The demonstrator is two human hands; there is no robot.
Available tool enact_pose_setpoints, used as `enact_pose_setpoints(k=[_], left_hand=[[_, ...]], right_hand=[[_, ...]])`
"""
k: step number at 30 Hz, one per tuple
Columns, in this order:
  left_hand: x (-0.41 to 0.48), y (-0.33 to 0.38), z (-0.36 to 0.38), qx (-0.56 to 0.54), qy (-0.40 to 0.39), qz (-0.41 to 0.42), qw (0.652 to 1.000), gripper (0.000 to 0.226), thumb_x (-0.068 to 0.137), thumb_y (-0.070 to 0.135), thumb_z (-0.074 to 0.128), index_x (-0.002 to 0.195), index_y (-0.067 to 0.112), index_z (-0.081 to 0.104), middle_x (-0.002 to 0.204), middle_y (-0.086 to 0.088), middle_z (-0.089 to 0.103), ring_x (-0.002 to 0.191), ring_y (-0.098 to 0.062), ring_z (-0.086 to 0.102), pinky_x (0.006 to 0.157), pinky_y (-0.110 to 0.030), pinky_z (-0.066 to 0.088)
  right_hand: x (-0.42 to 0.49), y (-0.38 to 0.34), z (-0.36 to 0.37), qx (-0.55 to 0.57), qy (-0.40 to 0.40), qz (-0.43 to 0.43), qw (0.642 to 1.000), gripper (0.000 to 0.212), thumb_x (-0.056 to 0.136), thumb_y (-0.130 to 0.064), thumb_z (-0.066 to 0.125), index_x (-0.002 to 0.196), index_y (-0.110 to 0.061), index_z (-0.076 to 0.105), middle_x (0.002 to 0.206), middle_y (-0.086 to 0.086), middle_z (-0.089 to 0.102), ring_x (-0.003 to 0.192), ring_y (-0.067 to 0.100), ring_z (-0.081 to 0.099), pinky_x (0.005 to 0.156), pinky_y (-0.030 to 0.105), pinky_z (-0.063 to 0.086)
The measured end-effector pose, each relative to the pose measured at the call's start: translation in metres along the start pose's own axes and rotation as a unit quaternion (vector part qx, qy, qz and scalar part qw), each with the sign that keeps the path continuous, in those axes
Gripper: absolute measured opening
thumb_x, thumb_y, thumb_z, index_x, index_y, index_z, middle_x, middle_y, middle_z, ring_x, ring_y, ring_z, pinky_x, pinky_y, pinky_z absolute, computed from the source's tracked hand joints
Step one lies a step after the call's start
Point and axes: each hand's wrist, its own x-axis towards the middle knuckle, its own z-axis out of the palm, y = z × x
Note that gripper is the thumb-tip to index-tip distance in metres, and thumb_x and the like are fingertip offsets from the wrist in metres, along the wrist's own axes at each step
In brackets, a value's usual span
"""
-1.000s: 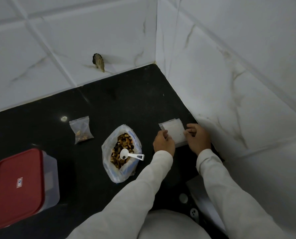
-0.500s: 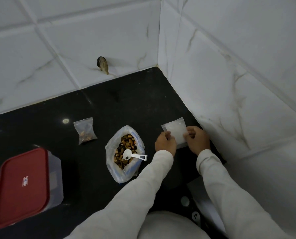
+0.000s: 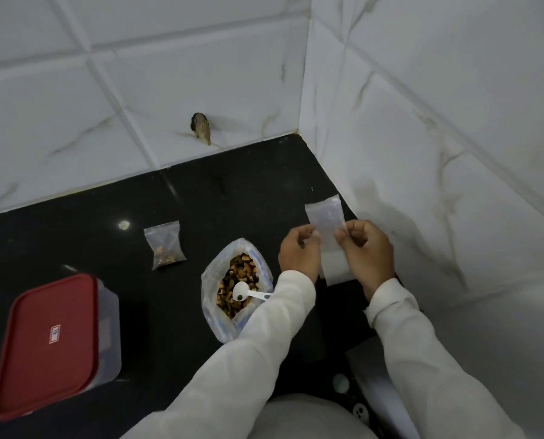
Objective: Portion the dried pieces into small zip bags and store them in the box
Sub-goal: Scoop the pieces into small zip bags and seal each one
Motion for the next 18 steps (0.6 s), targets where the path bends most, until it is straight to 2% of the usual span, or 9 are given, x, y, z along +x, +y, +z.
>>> enact_pose_setpoints(k=[3,6,8,11,14,16,18], left_hand=[[-0.002,0.021,-0.045,-0.069,0.046,0.058,0.995,0.011,0.096,0.029,0.061,0.1,0.026,0.07,0.103,0.0,0.073,0.099,-0.02,0.069,0.091,-0.045,0.058],[-0.012,0.04,-0.107,-0.166,0.103,0.081,0.977,0.028,0.099,0.031,0.06,0.096,0.005,0.071,0.088,-0.013,0.072,0.083,-0.026,0.07,0.08,-0.038,0.061],[-0.023,0.047,-0.15,-0.177,0.134,0.073,0.972,0.036,0.097,0.04,0.06,0.09,0.006,0.071,0.08,-0.01,0.071,0.076,-0.022,0.068,0.075,-0.035,0.06],[-0.038,0.048,-0.204,-0.141,0.151,0.054,0.977,0.036,0.095,0.045,0.06,0.089,0.011,0.07,0.08,-0.008,0.071,0.076,-0.02,0.07,0.073,-0.033,0.06],[-0.046,0.042,-0.239,-0.143,0.16,0.033,0.976,0.027,0.095,0.038,0.063,0.085,0.014,0.069,0.077,-0.005,0.071,0.077,-0.021,0.07,0.073,-0.034,0.059],[-0.049,0.038,-0.254,-0.152,0.172,0.02,0.973,0.02,0.095,0.03,0.065,0.085,0.014,0.068,0.072,-0.001,0.07,0.075,-0.018,0.069,0.074,-0.035,0.06],[-0.05,0.034,-0.266,-0.164,0.172,0.013,0.971,0.017,0.094,0.026,0.066,0.083,0.014,0.066,0.071,0.0,0.069,0.075,-0.017,0.069,0.077,-0.037,0.061]], right_hand=[[-0.02,-0.04,0.025,0.012,-0.017,-0.067,0.998,0.009,0.088,-0.022,0.069,0.094,-0.024,0.063,0.089,-0.014,0.066,0.083,-0.003,0.062,0.068,0.009,0.045],[-0.045,-0.068,0.063,0.018,-0.078,-0.137,0.987,0.014,0.086,-0.015,0.069,0.089,-0.024,0.06,0.085,-0.013,0.065,0.079,-0.005,0.061,0.067,0.008,0.048],[-0.063,-0.079,0.088,-0.017,-0.132,-0.195,0.972,0.016,0.087,-0.015,0.068,0.088,-0.026,0.057,0.086,-0.013,0.063,0.081,-0.003,0.061,0.071,0.014,0.052],[-0.086,-0.083,0.122,-0.063,-0.193,-0.266,0.942,0.013,0.09,-0.02,0.064,0.092,-0.028,0.054,0.09,-0.012,0.06,0.085,-0.001,0.06,0.077,0.023,0.054],[-0.102,-0.082,0.144,-0.127,-0.227,-0.284,0.923,0.014,0.088,-0.03,0.061,0.1,-0.028,0.054,0.096,-0.009,0.06,0.089,0.005,0.06,0.084,0.032,0.053],[-0.11,-0.087,0.153,-0.148,-0.246,-0.274,0.918,0.016,0.089,-0.025,0.063,0.103,-0.024,0.058,0.098,-0.007,0.06,0.088,0.007,0.058,0.085,0.028,0.049],[-0.117,-0.092,0.161,-0.103,-0.235,-0.286,0.923,0.01,0.089,-0.014,0.062,0.099,-0.017,0.063,0.093,-0.004,0.062,0.083,0.01,0.058,0.078,0.029,0.049]])
